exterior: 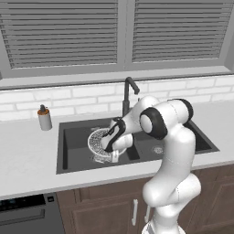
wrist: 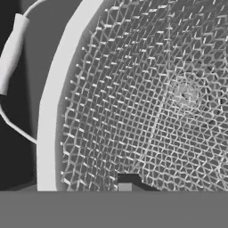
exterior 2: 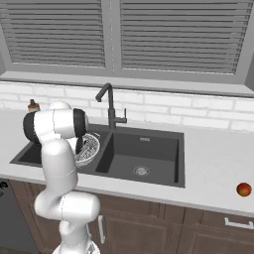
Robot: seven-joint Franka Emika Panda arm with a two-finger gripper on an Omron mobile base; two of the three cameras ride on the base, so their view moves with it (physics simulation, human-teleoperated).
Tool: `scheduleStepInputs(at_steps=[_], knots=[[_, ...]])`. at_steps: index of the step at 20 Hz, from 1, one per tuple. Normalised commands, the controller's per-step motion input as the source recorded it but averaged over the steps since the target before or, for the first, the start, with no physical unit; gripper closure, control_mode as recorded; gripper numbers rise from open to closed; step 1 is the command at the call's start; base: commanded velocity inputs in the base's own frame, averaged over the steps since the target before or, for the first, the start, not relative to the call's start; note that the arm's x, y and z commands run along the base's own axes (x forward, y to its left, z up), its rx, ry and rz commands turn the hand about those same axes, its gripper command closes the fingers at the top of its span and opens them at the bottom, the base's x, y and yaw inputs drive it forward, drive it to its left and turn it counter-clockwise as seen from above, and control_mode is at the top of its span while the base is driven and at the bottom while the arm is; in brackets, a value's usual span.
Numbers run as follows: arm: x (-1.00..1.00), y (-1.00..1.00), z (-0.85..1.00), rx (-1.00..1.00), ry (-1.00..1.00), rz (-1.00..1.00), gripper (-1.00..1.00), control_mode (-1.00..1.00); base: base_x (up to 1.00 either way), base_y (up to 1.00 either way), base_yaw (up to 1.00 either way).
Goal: Put the colander in the sink, put the apple in the colander, and turn on the sink faucet and pour water over the colander.
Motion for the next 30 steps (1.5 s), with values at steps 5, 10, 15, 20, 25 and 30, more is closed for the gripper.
scheduleStepInputs(at_steps=[5,10,15,20,25,30], knots=[[0.02,-0.29,0.00,0.00,0.01,-0.09,1.00,-1.00,0.00,0.00,0.00],[-0.08,-0.29,0.00,0.00,0.03,-0.06,1.00,-1.00,0.00,0.00,0.00],[-0.04,-0.23,0.00,0.00,0.08,-0.02,1.00,-1.00,0.00,0.00,0.00],[0.00,-0.10,0.00,0.00,0.05,0.00,-1.00,-1.00,0.00,0.00,0.00],[0.00,0.00,0.00,0.00,0.00,0.00,-1.00,-1.00,0.00,0.00,0.00],[0.01,0.00,0.01,0.00,0.00,0.00,-1.00,-1.00,0.00,0.00,0.00]])
